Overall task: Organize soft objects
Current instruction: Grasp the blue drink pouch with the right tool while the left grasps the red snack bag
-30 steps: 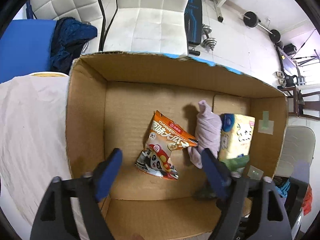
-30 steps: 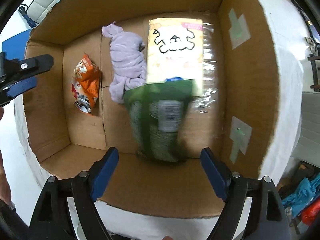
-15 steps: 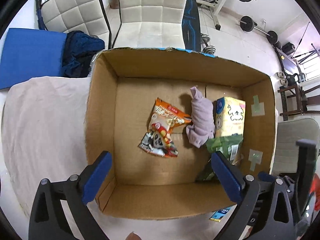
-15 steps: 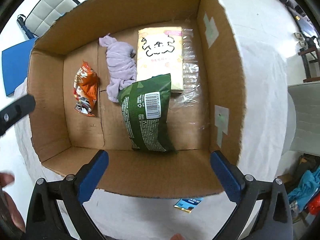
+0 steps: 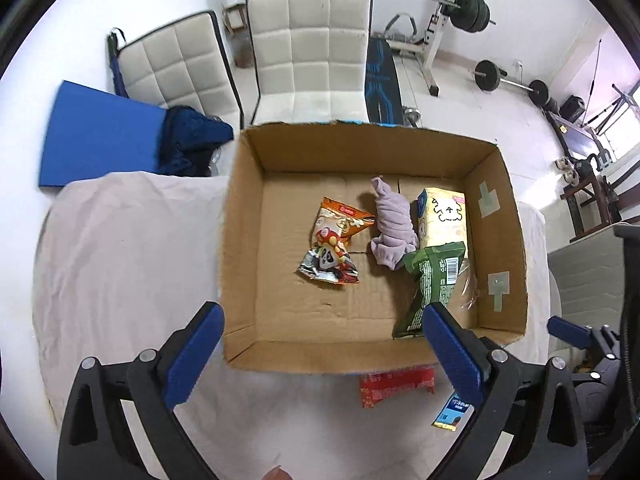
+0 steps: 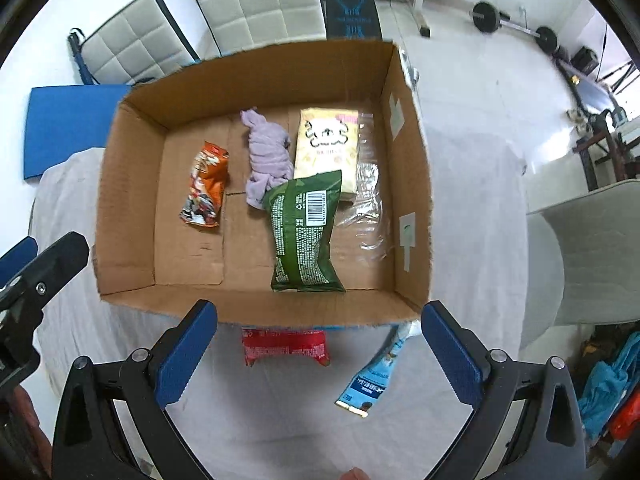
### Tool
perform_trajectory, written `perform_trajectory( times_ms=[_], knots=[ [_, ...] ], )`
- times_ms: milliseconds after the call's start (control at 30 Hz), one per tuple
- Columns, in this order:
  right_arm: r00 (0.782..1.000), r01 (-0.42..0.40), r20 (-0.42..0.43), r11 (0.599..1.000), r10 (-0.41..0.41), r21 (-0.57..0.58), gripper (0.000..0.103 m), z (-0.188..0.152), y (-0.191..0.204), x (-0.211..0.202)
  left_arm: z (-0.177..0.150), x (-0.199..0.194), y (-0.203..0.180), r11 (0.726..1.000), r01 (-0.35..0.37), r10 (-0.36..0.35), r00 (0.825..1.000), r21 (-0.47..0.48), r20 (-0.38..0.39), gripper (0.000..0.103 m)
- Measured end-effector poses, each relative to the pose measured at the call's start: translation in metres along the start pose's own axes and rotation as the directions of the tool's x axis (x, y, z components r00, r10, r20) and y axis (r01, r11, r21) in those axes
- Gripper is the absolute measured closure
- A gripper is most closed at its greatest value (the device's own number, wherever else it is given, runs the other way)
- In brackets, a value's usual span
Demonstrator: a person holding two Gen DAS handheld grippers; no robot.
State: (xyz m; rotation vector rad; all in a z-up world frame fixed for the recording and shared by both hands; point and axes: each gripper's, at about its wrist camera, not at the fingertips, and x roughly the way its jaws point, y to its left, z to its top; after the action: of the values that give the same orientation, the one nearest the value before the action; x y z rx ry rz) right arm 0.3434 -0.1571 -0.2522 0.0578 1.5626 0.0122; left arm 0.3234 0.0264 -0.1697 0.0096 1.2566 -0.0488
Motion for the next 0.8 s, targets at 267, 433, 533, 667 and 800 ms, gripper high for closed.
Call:
perform_trajectory(
  times_ms=[267, 433, 533, 667, 800],
  knots=[
    [0.997, -0.007, 0.083, 0.999, 0.009, -0.033, 0.000, -0.028, 0.007, -0.046, -0.024, -0.039, 0.002, 0.999, -0.039, 0.038, 0.996, 0.013, 0.080, 0.001],
    [0.993, -0.035, 0.107, 0.999, 0.038, -0.037, 0.000, -0.044, 0.008, -0.064, -0.038, -0.052, 0.000, 0.999, -0.036, 0.034, 0.995, 0.014, 0.096, 0.001],
    [0.994, -0.048, 0.097, 0.999, 0.049, -0.019, 0.000, -0.053, -0.002, -0.063, -0.047, -0.050, -0.001, 1.000, -0.027, 0.026, 0.997, 0.010, 0.080, 0.001],
    [0.998, -0.065, 0.022, 0.995, 0.064, 0.071, 0.000, -0.071, -0.036, -0.034, -0.063, -0.035, -0.008, 0.999, -0.023, 0.022, 0.999, 0.022, 0.026, 0.001],
    [0.993, -0.068, -0.080, 0.978, 0.085, 0.196, 0.000, -0.094, -0.078, 0.014, -0.085, 0.002, -0.026, 0.998, -0.013, 0.017, 0.997, 0.061, -0.075, 0.001]
  ],
)
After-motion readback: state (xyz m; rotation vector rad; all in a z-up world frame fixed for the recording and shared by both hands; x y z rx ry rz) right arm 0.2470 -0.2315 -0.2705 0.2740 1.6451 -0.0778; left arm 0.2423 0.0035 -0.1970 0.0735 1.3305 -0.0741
